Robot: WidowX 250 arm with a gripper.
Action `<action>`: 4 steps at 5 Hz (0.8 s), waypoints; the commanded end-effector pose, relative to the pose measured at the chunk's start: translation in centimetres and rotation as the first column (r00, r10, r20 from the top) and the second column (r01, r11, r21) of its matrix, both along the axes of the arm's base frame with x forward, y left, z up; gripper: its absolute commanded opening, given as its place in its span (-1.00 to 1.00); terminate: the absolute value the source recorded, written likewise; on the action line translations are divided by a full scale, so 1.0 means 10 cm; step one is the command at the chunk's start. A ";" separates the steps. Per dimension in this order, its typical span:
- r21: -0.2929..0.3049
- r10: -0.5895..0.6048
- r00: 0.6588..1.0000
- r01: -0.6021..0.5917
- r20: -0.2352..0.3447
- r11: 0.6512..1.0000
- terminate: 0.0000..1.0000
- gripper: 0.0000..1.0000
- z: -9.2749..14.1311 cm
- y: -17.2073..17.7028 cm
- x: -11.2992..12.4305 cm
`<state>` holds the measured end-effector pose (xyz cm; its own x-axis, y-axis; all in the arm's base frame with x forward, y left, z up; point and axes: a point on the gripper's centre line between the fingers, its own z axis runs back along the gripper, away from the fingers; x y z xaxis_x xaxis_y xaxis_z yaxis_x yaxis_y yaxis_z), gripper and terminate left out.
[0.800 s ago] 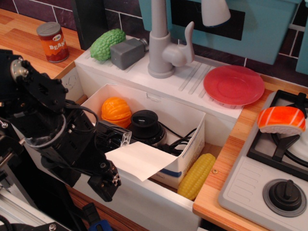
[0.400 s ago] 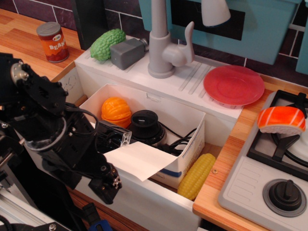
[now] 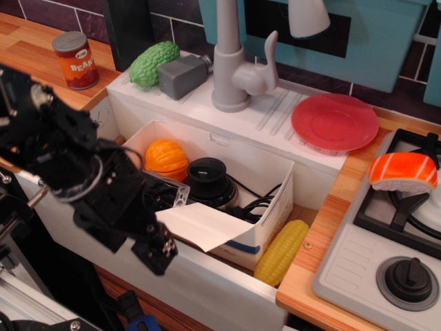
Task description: Close white1fbox flap
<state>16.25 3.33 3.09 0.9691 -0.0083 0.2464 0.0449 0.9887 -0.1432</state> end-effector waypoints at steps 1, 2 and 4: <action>0.042 -0.072 0.996 0.070 0.044 0.997 -1.00 1.00 0.08 0.08 0.32; 0.084 -0.110 0.991 0.104 0.072 0.991 -1.00 1.00 0.14 0.05 0.49; 0.105 -0.202 0.973 0.191 0.108 0.976 -1.00 1.00 0.16 0.09 1.02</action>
<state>26.30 3.99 3.43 0.9191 -0.2225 0.3251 0.2586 0.9633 -0.0718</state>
